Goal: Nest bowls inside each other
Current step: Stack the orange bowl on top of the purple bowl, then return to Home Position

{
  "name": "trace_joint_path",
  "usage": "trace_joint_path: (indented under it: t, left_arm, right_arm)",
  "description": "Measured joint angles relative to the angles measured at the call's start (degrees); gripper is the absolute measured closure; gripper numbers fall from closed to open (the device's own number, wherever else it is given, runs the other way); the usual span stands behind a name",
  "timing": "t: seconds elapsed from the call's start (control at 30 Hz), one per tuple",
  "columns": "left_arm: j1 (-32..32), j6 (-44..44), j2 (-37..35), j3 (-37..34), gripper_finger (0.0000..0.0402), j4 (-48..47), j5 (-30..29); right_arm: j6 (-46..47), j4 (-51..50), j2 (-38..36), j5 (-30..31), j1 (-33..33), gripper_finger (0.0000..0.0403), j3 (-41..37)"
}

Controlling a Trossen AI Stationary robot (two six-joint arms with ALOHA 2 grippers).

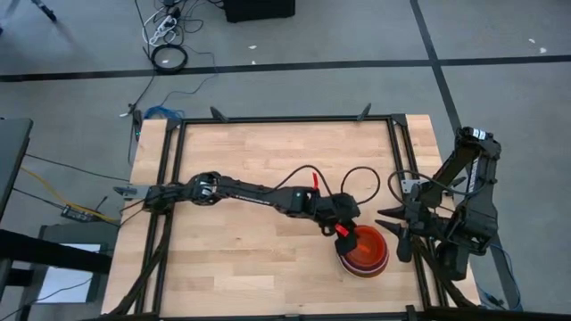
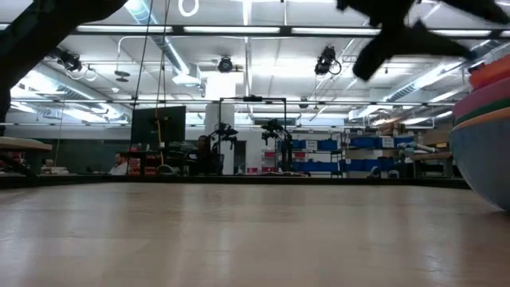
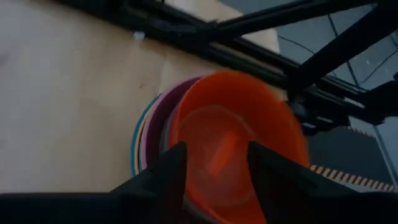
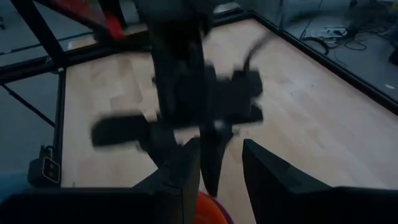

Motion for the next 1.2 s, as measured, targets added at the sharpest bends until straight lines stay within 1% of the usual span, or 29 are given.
trace_joint_path:
  t: [0.1, 0.17, 0.23, 0.33, 0.43, 0.5, 0.73, 0.8, 0.87, 0.93, 1.03, 1.17, 1.2]
  left_arm:
    - [0.0, 3.3, -0.8, 3.9, 0.0224, -3.6, -0.8]
    - [-0.3, 5.7, -1.5, 6.2, 0.0224, -8.5, -2.8]
    - [-0.5, 7.6, -3.3, 5.3, 0.0224, -11.3, -5.4]
    - [-1.4, 9.0, -5.9, 5.2, 0.0224, -20.6, -11.3]
    - [-2.8, 8.8, -7.7, 5.3, 0.0224, -28.9, -17.7]
    - [-3.8, 7.8, -8.1, 5.3, 0.0224, -33.1, -20.4]
    - [-6.6, 4.9, -8.1, 5.2, 0.0224, -43.7, -25.3]
    - [-7.3, 3.7, -8.1, 5.2, 0.0224, -46.6, -27.7]
    - [-7.9, 2.3, -8.2, 5.2, 0.0224, -49.7, -30.8]
    - [-8.6, 1.1, -8.9, 5.2, 0.0224, -53.0, -33.8]
    - [-9.6, -0.2, -10.5, 5.2, 0.0224, -55.0, -35.6]
    - [-11.1, 0.2, -13.3, 5.2, 0.0225, -54.8, -37.2]
    - [-11.6, 0.2, -14.2, 5.2, 0.0225, -54.5, -38.5]
  right_arm:
    - [1.1, -1.4, 0.0, -0.5, -0.1, 0.0294, 0.0]
    - [1.7, -1.9, 0.0, -0.7, -0.1, 0.0295, 0.0]
    - [1.9, -2.1, 0.0, -1.1, -0.1, 0.0296, 0.0]
    - [3.1, -2.6, 0.2, -3.3, -0.7, 0.0296, 0.0]
    - [5.2, -3.6, 1.3, -9.6, -2.6, 0.0296, 0.0]
    - [5.5, -3.7, 2.7, -14.0, -4.3, 0.0296, 0.0]
    - [5.5, -3.2, 9.4, -25.4, -10.5, 0.0296, 0.0]
    - [5.5, -3.2, 11.0, -27.5, -12.4, 0.0296, 0.0]
    - [4.2, -2.0, 12.1, -27.9, -13.9, 0.0296, 0.0]
    - [1.0, 0.6, 12.6, -27.7, -15.3, 0.0296, 0.0]
    - [-5.0, 5.7, 12.6, -25.4, -17.3, 0.0296, 0.0]
    - [-17.7, 15.5, 11.5, -20.6, -20.7, 0.0296, 0.0]
    - [-21.6, 18.5, 11.1, -19.1, -21.6, 0.0296, 0.0]
